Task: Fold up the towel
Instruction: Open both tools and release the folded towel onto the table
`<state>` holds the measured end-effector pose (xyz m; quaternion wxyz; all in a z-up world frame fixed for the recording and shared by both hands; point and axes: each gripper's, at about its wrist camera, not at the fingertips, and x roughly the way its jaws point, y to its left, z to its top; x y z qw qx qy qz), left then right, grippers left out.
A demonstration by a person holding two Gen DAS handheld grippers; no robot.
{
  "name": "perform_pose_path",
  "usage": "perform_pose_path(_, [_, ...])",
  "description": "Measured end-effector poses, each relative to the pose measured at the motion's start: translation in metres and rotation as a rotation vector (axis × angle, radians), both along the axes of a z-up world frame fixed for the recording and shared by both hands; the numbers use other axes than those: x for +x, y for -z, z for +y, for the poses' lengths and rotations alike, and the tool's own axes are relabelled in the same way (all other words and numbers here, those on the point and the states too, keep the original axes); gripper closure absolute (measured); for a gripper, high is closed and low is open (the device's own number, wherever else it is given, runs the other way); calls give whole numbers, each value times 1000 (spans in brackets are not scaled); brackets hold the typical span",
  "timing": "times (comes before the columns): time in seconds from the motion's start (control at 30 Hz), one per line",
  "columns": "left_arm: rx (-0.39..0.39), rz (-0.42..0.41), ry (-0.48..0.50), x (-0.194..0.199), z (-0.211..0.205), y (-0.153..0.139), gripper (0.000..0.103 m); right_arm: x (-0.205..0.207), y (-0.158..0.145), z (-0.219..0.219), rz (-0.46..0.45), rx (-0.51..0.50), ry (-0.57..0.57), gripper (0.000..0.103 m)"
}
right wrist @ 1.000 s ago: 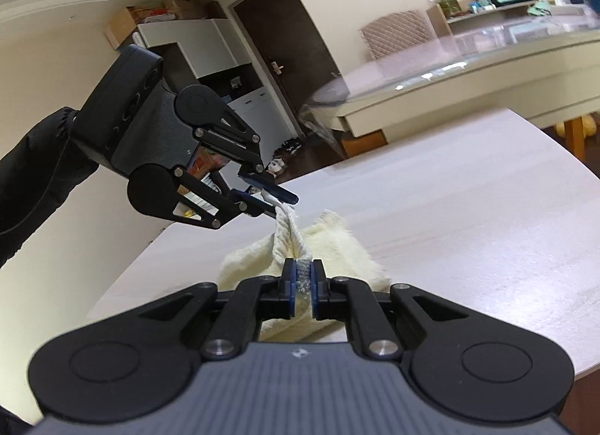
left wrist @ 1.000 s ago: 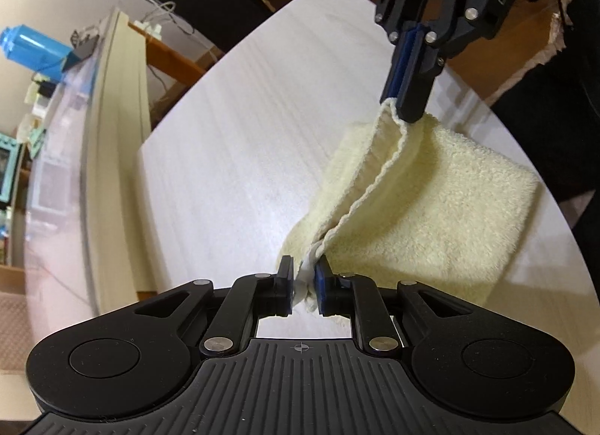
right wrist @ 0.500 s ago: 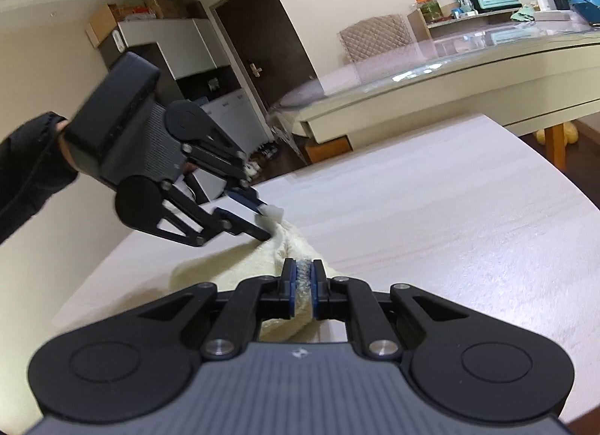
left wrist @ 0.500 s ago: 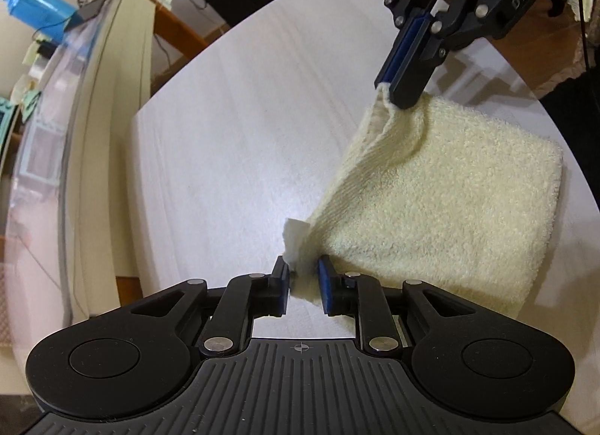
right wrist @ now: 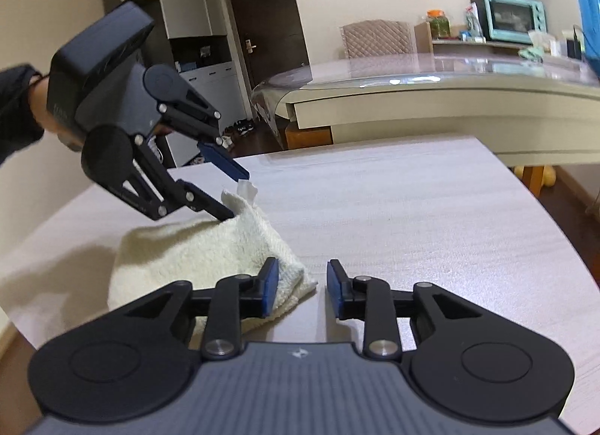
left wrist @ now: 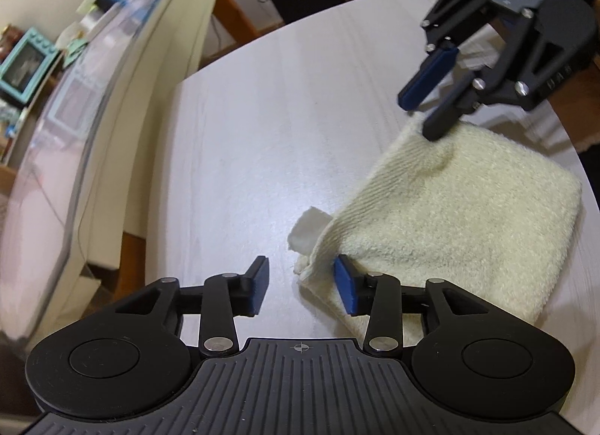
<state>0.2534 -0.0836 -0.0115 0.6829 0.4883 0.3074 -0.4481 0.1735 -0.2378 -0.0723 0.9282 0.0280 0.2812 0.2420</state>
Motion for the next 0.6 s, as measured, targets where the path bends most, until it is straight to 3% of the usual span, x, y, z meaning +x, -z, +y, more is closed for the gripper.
perform_pose_path(0.17, [3,-20,-20,-8,-2,2,54,-3,-4,3,-17,-12,7,69])
perform_pose_path(0.27, [3,-29,-30,-12,-3,3,50,-8,-9,4,-31,-20,4,62])
perform_pose_path(0.6, [-37,-85,-117,-19,8,1,27,-24,-23,5,-54,-38,-11,56])
